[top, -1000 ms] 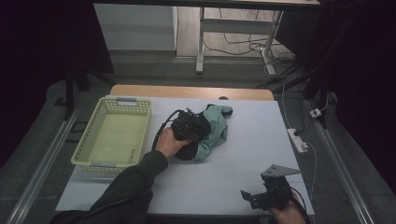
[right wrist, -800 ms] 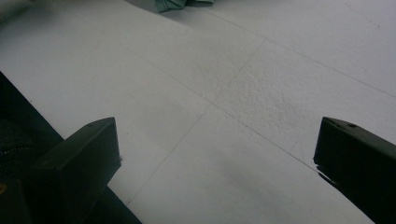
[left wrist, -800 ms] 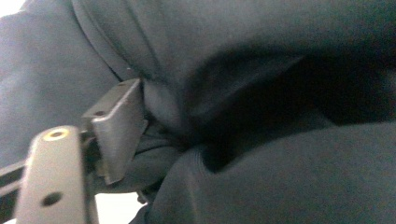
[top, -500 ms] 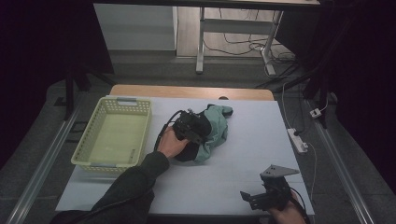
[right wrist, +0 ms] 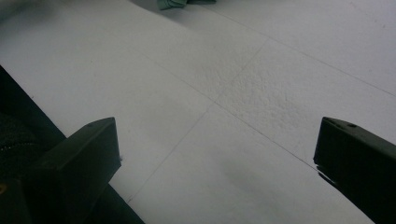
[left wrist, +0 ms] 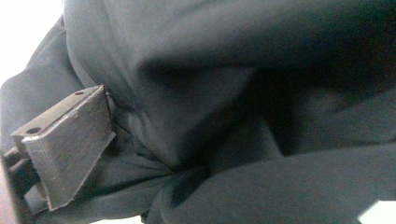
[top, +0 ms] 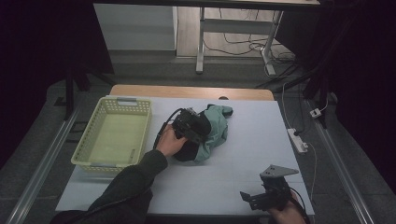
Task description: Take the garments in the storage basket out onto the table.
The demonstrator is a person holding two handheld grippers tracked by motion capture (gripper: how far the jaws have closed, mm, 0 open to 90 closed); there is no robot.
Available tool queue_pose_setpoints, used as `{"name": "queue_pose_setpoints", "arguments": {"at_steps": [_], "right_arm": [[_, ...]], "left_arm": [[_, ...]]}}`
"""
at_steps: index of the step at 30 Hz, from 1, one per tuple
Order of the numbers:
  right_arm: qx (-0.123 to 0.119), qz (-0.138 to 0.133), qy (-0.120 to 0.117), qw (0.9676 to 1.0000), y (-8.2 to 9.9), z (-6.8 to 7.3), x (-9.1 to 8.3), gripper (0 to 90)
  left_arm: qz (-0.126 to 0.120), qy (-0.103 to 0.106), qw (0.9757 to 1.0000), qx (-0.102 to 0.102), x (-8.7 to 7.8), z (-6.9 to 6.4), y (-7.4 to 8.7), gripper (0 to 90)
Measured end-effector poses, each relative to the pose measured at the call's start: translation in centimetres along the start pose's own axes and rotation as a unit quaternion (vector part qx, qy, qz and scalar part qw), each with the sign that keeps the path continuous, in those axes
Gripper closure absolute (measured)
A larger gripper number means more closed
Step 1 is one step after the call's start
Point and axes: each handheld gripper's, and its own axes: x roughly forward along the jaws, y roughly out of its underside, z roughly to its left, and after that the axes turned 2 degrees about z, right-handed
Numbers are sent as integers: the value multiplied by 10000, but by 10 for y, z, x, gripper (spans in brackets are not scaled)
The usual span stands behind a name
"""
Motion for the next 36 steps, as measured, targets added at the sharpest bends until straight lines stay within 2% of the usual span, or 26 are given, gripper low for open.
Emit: {"name": "queue_pose_setpoints", "arguments": {"at_steps": [5, 7, 12, 17, 28, 36], "right_arm": [[0, 10, 4, 10000, 0, 0, 0, 2], [-1, 13, 4, 10000, 0, 0, 0, 2], [13, -1, 2, 10000, 0, 0, 0, 2], [16, -3, 1, 10000, 0, 0, 0, 2], [-7, 19, 15, 10000, 0, 1, 0, 9], [9, 2, 19, 10000, 0, 0, 0, 9]], "left_arm": [[-84, 274, 9996, 43, -5, 0, -1, 0], [-71, 266, 9996, 85, -7, 0, -1, 0], [-233, 317, 9991, 126, -14, -4, -1, 0], [-353, 414, 9985, 62, -20, -6, -2, 0], [-553, 460, 9974, 79, -32, -9, 0, 0], [-532, 405, 9972, 334, -43, -15, 0, 0]]}}
